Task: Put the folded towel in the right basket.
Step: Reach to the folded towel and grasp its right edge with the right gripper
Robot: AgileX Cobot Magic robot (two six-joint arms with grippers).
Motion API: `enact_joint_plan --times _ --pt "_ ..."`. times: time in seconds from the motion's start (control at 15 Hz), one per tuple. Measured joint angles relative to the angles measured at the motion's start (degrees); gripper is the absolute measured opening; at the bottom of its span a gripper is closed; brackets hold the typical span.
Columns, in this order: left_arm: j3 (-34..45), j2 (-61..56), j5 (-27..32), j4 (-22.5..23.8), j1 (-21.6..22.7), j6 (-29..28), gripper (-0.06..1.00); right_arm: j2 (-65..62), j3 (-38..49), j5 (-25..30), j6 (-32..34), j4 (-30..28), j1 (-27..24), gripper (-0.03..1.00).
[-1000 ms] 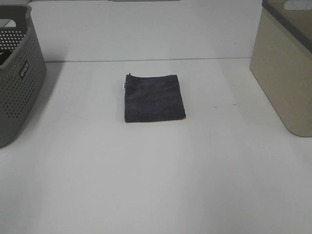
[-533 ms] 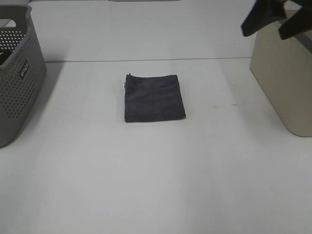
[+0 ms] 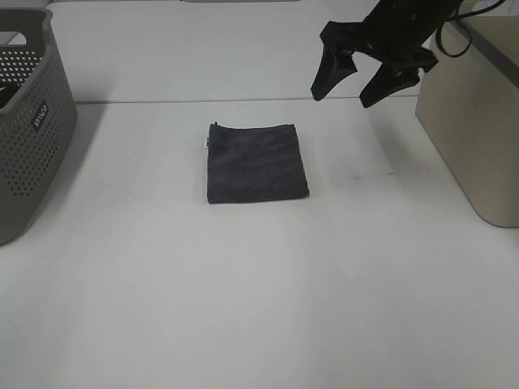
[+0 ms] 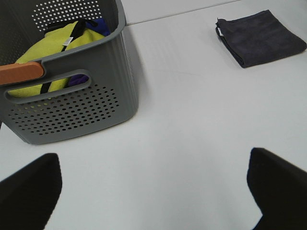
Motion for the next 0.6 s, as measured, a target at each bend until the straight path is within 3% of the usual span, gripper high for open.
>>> enact_joint_plan --times 0.6 --pt "0.00 0.00 0.00 0.00 0.00 0.00 0.99 22.46 -18.39 7.28 -0.34 10.83 -1.15 0.77"
